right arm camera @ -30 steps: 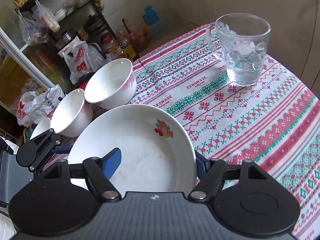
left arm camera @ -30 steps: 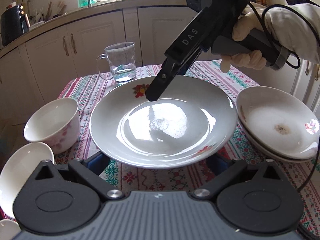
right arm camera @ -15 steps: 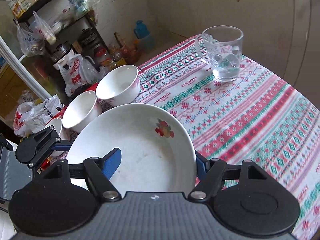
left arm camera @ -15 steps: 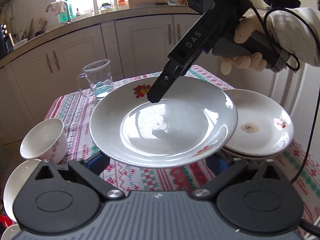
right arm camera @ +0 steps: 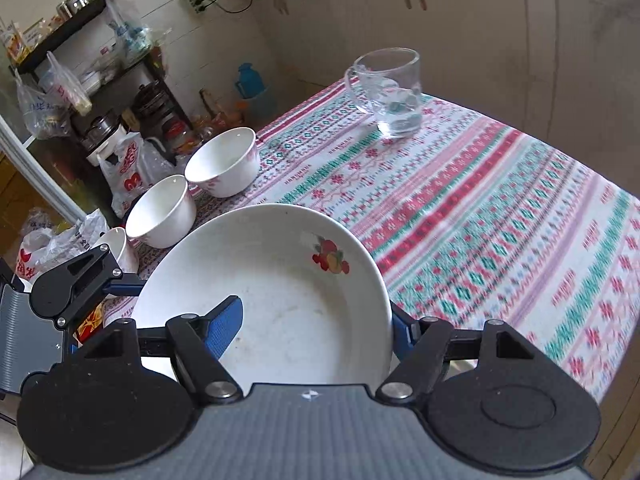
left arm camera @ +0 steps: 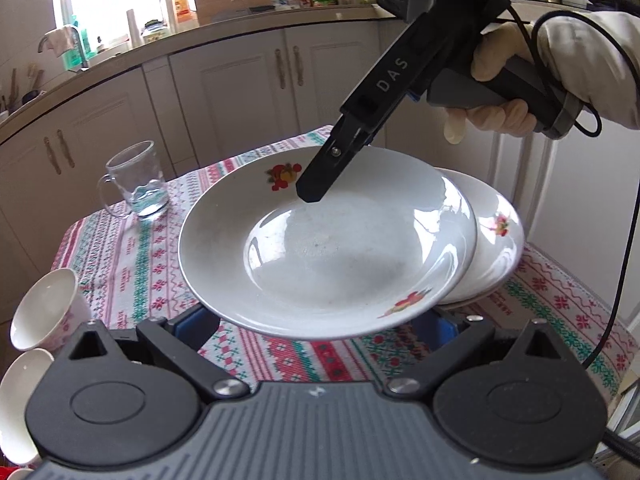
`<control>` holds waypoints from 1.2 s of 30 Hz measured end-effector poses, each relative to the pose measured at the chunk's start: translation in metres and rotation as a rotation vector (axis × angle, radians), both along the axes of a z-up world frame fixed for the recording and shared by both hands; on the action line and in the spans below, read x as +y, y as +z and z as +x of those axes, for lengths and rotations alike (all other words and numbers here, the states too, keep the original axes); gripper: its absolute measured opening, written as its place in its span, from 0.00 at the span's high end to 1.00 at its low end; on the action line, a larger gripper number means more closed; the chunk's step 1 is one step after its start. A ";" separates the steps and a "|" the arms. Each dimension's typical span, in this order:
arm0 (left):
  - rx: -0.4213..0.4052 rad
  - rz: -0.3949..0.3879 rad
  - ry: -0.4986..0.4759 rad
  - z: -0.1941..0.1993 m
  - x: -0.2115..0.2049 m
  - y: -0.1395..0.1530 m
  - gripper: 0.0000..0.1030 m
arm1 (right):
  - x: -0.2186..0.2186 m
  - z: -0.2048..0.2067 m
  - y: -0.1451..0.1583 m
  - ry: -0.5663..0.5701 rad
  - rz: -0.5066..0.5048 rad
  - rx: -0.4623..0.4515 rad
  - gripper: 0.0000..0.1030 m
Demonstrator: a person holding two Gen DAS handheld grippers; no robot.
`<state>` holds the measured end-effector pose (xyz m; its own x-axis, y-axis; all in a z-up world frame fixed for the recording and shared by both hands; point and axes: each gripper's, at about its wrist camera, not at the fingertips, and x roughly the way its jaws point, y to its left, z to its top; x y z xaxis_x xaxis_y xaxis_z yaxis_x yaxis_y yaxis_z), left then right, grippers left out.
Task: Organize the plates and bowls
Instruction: 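Carry the flowered plate over the stacked plates with the right gripper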
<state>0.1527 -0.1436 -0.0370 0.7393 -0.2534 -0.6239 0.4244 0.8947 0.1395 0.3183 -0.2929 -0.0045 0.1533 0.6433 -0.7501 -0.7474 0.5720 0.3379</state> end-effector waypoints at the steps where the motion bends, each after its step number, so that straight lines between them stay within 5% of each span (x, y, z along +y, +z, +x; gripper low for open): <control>1: 0.005 0.001 -0.009 0.001 -0.003 -0.001 0.02 | -0.005 -0.002 -0.001 -0.009 0.001 0.000 0.23; 16: 0.029 0.024 -0.107 0.002 -0.035 -0.009 0.02 | -0.060 -0.026 -0.013 -0.118 0.014 0.007 0.23; 36: 0.049 0.037 -0.126 0.008 -0.046 -0.017 0.02 | -0.077 -0.025 -0.038 -0.155 0.012 0.036 0.23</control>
<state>0.1611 -0.1898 -0.0537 0.6714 -0.3189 -0.6690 0.5406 0.8283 0.1476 0.2930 -0.3698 -0.0430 0.2242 0.6230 -0.7494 -0.6378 0.6752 0.3706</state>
